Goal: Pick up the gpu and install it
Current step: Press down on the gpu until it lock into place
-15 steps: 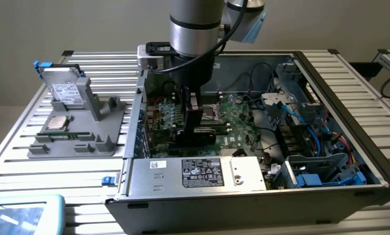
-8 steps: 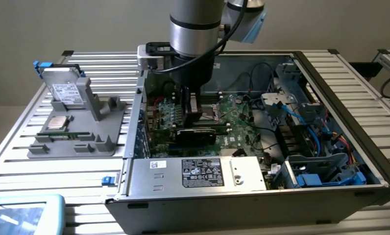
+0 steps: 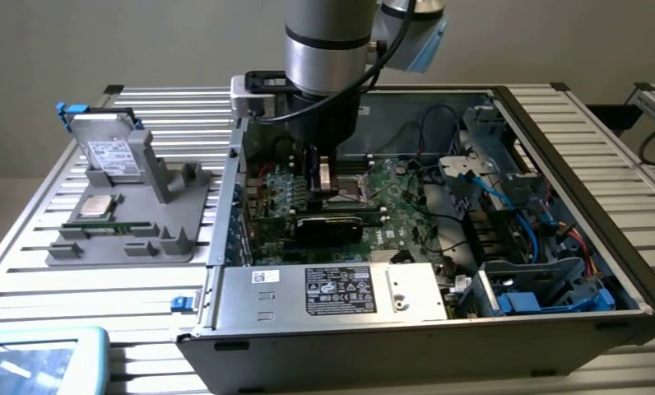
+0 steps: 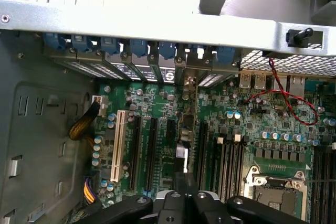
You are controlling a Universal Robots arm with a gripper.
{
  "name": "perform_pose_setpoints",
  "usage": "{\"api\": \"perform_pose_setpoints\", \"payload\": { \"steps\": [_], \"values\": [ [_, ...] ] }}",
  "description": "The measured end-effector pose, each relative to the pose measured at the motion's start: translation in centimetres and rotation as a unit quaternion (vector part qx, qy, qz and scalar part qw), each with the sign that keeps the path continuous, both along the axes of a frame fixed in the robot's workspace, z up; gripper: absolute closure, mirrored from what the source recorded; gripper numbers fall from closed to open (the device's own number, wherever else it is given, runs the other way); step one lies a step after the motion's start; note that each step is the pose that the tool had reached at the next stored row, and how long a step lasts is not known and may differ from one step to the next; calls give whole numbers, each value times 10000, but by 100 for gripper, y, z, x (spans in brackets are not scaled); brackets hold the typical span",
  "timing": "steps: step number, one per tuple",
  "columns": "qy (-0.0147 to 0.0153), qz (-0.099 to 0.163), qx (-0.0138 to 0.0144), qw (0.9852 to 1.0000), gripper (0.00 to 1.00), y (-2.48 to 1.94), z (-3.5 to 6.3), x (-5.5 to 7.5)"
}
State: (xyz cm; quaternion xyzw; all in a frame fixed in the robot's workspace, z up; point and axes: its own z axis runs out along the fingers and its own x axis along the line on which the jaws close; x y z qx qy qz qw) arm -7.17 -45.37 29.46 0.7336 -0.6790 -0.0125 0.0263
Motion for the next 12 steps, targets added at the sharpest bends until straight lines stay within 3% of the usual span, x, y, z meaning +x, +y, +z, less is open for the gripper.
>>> {"api": "perform_pose_setpoints", "payload": {
  "steps": [3,8,12],
  "values": [
    [-19,0,-1,10000,89,-1,-3,-44],
    [-138,-18,-2,9999,89,3,-29,-106],
    [-152,-36,-9,9999,89,15,-88,-179]
  ]
}}
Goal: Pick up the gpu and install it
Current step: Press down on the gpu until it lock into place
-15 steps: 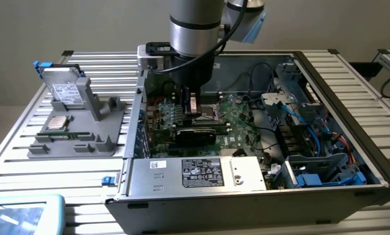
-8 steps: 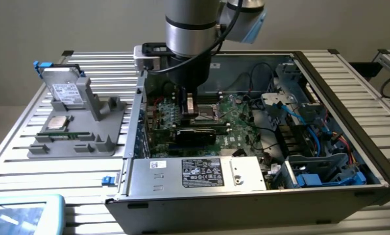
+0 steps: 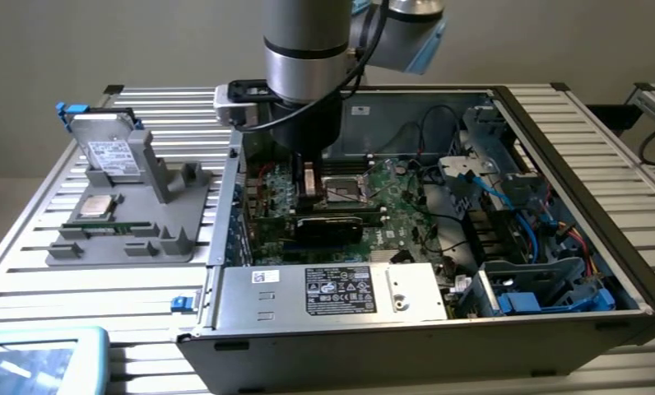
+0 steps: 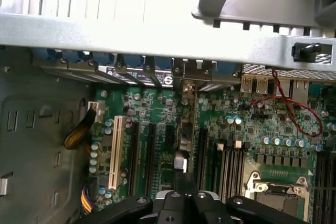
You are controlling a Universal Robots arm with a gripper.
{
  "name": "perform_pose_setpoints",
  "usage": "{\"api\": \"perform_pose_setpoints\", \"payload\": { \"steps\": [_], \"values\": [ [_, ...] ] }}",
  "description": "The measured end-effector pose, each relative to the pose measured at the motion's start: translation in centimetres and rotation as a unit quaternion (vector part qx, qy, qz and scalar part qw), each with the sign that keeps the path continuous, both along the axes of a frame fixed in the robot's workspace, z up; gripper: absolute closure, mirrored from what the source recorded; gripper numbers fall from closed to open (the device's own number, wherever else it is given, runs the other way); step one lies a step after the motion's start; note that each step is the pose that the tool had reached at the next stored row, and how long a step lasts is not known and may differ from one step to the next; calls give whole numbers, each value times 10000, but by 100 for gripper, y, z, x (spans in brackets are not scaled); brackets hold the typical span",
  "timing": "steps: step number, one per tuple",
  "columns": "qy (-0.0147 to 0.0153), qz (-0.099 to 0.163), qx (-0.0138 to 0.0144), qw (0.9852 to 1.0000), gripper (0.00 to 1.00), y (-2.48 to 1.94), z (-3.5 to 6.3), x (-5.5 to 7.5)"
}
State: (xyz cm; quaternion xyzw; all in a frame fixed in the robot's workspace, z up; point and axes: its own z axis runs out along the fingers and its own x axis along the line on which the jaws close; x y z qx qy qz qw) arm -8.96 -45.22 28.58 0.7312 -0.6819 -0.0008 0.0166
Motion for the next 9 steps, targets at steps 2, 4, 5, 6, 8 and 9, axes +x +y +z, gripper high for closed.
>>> {"api": "perform_pose_setpoints", "payload": {
  "steps": [2,4,5,6,8,9],
  "values": [
    [-3,-12,-2,10000,89,8,-32,-27],
    [-7,-22,-3,10000,89,21,-61,-35],
    [-10,-26,-2,10000,89,28,-76,-39],
    [-11,-31,-2,10000,89,35,-92,-46],
    [-16,-39,-2,10000,89,50,-122,-65],
    [-18,-42,-3,10000,89,58,-133,-73]
  ]
}}
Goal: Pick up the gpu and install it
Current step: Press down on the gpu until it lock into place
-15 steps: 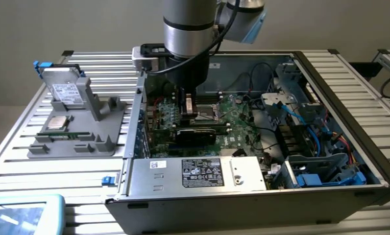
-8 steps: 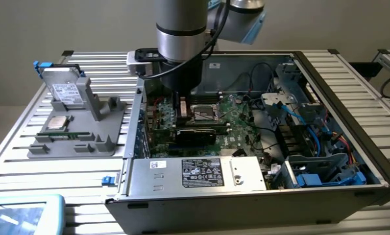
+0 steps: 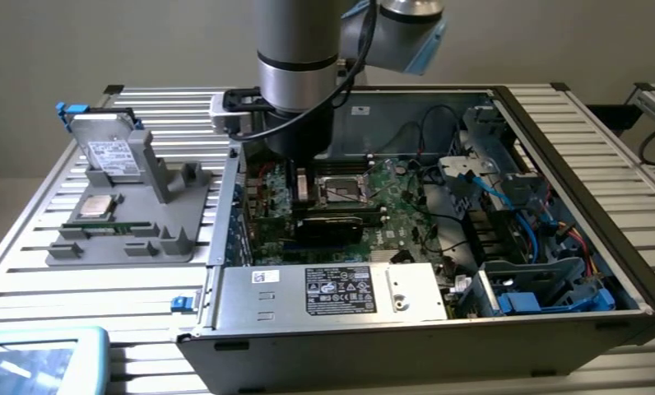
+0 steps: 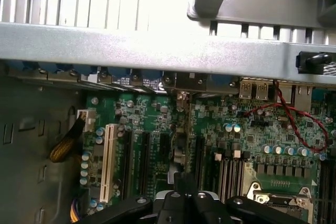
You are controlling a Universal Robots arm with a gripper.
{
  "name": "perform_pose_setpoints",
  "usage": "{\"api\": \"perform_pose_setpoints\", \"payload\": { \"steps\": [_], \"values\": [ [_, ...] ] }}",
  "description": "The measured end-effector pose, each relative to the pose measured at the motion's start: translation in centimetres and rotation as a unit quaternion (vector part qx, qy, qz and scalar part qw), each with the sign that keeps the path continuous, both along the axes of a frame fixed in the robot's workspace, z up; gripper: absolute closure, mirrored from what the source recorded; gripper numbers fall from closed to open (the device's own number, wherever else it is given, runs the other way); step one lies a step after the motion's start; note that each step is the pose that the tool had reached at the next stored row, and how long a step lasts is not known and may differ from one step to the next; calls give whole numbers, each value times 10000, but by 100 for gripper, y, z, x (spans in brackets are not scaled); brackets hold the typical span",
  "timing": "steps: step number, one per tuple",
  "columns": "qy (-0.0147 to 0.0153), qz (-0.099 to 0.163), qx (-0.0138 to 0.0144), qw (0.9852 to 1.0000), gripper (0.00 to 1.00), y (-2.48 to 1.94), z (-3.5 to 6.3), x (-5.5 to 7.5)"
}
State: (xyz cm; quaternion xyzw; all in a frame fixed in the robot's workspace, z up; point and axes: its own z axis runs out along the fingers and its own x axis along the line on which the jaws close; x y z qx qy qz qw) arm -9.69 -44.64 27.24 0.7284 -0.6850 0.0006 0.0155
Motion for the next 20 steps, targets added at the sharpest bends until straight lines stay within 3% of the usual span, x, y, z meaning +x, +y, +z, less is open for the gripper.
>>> {"api": "perform_pose_setpoints", "payload": {
  "steps": [5,12,18,20],
  "values": [
    [-16,-8,-1,10000,89,14,-47,-16],
    [-17,-18,-9,10000,89,13,-97,-28],
    [-21,-28,-1,10000,89,16,-56,-17],
    [-17,-28,-14,10000,89,14,-23,19]
  ]
}}
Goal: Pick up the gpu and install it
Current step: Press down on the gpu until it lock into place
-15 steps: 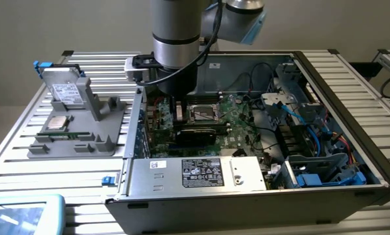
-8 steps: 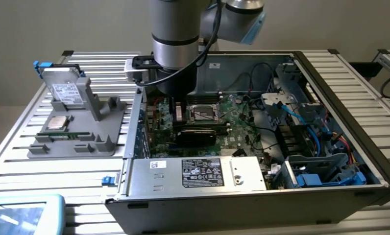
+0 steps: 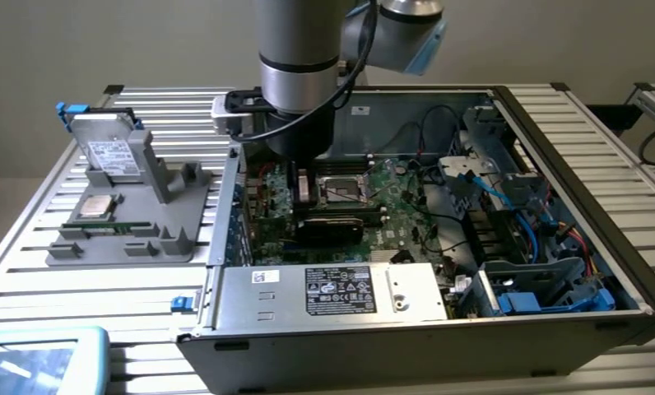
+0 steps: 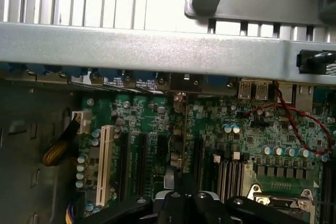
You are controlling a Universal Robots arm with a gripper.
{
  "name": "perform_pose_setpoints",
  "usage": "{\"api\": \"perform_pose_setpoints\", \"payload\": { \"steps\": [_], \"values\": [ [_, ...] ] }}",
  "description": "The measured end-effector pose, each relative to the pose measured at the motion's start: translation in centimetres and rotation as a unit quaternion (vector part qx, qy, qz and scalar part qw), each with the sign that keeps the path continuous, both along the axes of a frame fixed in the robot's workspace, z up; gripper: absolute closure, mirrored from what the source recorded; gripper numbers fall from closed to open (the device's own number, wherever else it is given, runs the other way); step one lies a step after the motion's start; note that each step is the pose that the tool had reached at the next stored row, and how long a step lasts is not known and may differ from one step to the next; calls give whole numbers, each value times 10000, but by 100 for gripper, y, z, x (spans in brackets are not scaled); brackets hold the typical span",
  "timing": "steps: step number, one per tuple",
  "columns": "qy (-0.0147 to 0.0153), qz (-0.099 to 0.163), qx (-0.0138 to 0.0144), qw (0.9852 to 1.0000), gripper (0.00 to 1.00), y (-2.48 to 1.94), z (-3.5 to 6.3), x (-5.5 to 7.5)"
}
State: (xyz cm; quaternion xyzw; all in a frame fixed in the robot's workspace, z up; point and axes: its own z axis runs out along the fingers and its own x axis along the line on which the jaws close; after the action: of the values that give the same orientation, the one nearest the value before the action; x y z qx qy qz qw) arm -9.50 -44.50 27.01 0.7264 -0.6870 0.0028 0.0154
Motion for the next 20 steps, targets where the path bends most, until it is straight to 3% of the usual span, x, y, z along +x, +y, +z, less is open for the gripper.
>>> {"api": "perform_pose_setpoints", "payload": {
  "steps": [6,11,15,20],
  "values": [
    [5,-1,-2,10000,89,0,97,127],
    [15,-1,-2,10000,89,0,105,271],
    [16,-2,-2,10000,89,-3,104,287],
    [16,-3,9,10000,89,-58,83,292]
  ]
}}
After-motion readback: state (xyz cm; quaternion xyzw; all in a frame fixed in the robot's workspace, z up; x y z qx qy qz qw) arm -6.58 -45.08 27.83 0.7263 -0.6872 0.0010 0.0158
